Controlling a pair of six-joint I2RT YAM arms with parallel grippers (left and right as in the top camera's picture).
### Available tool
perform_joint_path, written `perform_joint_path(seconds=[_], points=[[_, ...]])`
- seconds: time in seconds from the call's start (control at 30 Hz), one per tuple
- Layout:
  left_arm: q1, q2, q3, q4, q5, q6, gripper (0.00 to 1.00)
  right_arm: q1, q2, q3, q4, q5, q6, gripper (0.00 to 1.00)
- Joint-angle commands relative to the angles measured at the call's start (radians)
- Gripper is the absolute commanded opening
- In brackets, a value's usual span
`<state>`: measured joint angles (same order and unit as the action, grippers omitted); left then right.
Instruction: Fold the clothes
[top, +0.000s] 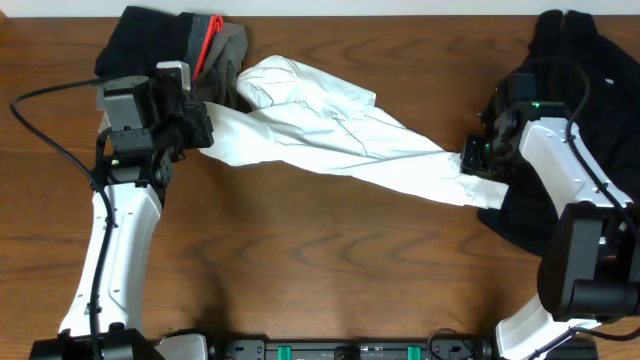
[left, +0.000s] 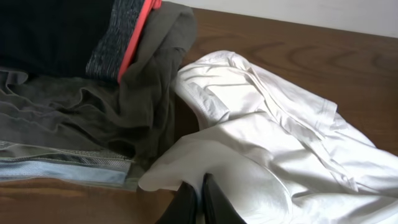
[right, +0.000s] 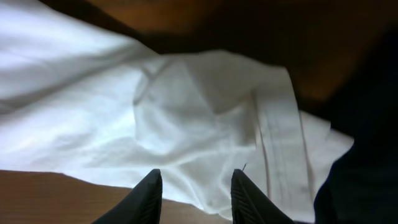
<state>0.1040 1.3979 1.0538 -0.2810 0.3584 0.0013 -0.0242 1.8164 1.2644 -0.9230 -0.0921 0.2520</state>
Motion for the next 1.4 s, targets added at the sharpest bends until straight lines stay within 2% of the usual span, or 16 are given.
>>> perform_joint_path(seconds=[0.0, 0.37, 0.57, 0.7, 0.83, 0.93, 1.03, 1.17, 1.37], points=[[0.006, 0.025, 0.003, 0.002, -0.013, 0.018, 0.06, 0.018, -0.011, -0.036, 0.008, 0.047, 0.070, 0.36], [0.006, 0.027, 0.003, 0.005, -0.013, 0.018, 0.06, 0.025, -0.011, -0.168, 0.191, 0.078, 0.115, 0.43], [0.006, 0.027, 0.003, 0.005, -0.013, 0.018, 0.06, 0.024, -0.010, -0.200, 0.284, 0.098, 0.114, 0.42], [0.006, 0.027, 0.003, 0.005, -0.013, 0.018, 0.06, 0.024, -0.010, -0.200, 0.337, 0.119, 0.109, 0.38], [0.006, 0.027, 0.003, 0.005, -0.013, 0.018, 0.06, 0.024, -0.010, -0.200, 0.378, 0.118, 0.110, 0.27], [0.006, 0.027, 0.003, 0.005, -0.013, 0.018, 0.06, 0.024, -0.010, -0.200, 0.382, 0.119, 0.110, 0.17], [0.006, 0.027, 0.003, 0.005, -0.013, 0.026, 0.06, 0.024, -0.010, -0.200, 0.381, 0.119, 0.110, 0.01], [0.006, 0.027, 0.003, 0.006, -0.013, 0.038, 0.06, 0.024, -0.013, -0.182, 0.376, 0.122, 0.106, 0.01], [0.020, -0.001, 0.061, -0.013, -0.013, 0.050, 0.06, 0.002, -0.118, -0.034, 0.216, 0.121, 0.084, 0.01]])
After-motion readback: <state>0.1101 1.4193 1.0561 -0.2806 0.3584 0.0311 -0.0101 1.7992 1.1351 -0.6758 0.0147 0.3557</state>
